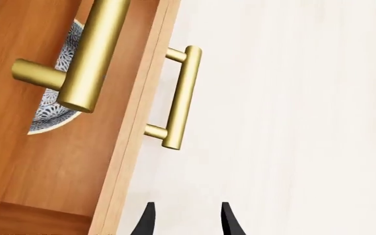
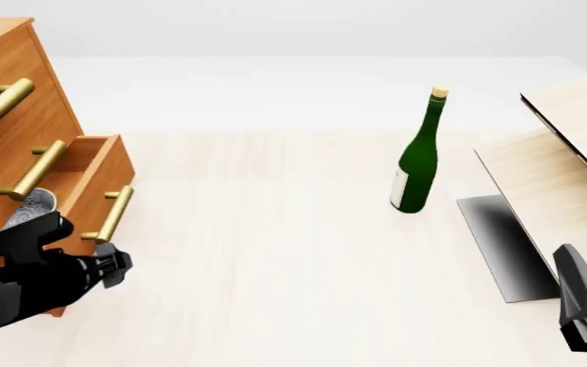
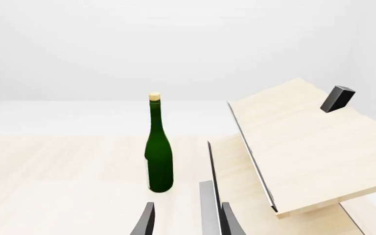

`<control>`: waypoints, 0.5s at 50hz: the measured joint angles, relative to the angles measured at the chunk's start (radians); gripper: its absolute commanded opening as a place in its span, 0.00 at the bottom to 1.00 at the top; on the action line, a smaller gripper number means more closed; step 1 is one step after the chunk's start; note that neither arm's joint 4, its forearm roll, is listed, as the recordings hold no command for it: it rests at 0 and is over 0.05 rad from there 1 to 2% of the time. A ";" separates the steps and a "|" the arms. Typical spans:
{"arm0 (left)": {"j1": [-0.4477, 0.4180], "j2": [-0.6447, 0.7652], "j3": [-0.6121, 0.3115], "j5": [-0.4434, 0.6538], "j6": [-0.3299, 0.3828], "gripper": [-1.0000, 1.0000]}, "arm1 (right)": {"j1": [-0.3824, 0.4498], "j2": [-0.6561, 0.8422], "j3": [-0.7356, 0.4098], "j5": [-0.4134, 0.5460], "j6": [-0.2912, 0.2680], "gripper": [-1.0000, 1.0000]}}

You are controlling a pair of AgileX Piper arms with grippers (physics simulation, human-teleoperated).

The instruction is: Put the bowl in the bottom drawer of the cabinet and close it.

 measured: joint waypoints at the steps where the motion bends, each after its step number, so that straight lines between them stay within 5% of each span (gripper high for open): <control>1: 0.004 0.000 0.001 -0.001 0.001 1.00 | 0.000 0.000 0.000 0.000 0.000 1.00; 25: 0.131 0.040 0.010 -0.047 0.041 1.00 | 0.000 0.000 0.000 0.000 0.000 1.00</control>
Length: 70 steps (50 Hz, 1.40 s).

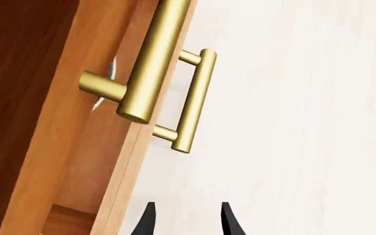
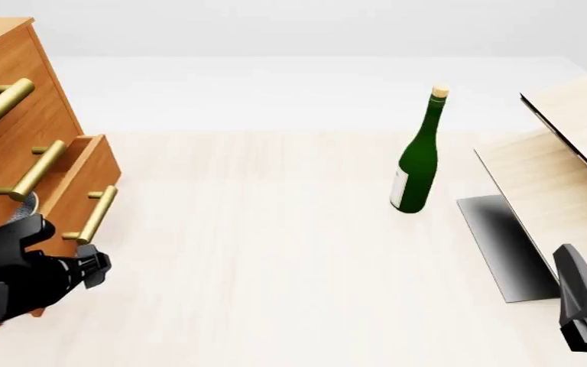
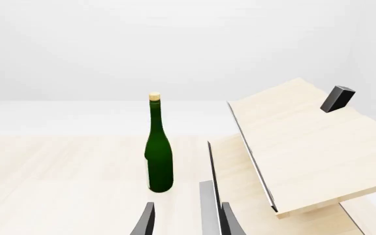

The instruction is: Put the bowl in the bottom drawer of the cabinet and close it.

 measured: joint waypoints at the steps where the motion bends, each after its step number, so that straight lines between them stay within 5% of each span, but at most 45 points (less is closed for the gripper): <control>1: 0.006 0.001 0.000 -0.002 0.002 1.00 | 0.000 0.000 0.000 0.000 0.000 1.00; 35: 0.232 -0.063 -0.043 0.055 0.119 1.00 | 0.000 0.000 0.000 0.000 0.000 1.00; 70: 0.346 -0.124 -0.018 0.154 0.422 1.00 | 0.000 0.000 0.000 0.000 0.000 1.00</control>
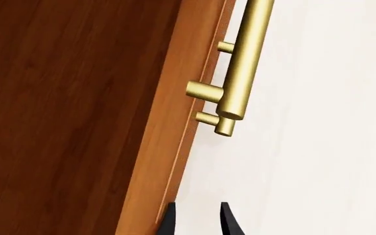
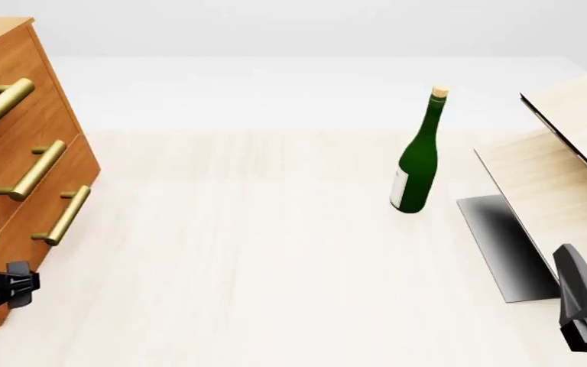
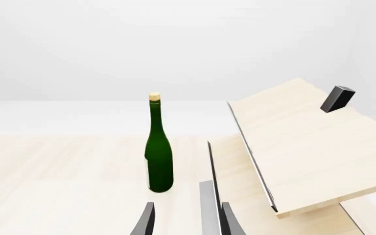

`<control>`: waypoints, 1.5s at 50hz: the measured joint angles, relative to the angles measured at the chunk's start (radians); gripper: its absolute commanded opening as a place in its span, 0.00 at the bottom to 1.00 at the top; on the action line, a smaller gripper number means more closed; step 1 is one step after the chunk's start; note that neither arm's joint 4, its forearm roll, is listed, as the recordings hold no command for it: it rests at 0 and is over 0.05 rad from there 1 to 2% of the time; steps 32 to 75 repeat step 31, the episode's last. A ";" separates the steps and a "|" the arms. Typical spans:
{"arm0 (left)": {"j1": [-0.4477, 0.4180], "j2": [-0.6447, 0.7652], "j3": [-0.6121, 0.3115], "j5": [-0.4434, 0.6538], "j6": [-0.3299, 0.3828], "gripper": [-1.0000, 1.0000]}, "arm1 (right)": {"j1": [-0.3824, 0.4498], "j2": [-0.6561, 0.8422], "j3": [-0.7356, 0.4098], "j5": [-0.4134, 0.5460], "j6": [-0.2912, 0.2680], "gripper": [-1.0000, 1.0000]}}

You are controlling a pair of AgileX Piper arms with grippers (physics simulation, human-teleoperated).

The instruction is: Put the bowl in the bottom drawer of the cabinet and close it.

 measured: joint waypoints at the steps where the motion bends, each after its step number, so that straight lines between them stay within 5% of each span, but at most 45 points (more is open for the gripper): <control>1: 0.000 0.000 0.000 -0.001 0.003 1.00 | 0.000 0.000 0.000 0.000 0.000 1.00; 14: -0.017 -0.010 0.009 -0.009 0.006 1.00 | 0.000 0.000 0.000 0.000 0.000 1.00; 31: -0.096 -0.053 0.026 -0.016 -0.099 1.00 | 0.000 0.000 0.000 0.000 0.000 1.00; 75: -0.096 -0.053 0.026 -0.016 -0.099 1.00 | 0.000 0.000 0.000 0.000 0.000 1.00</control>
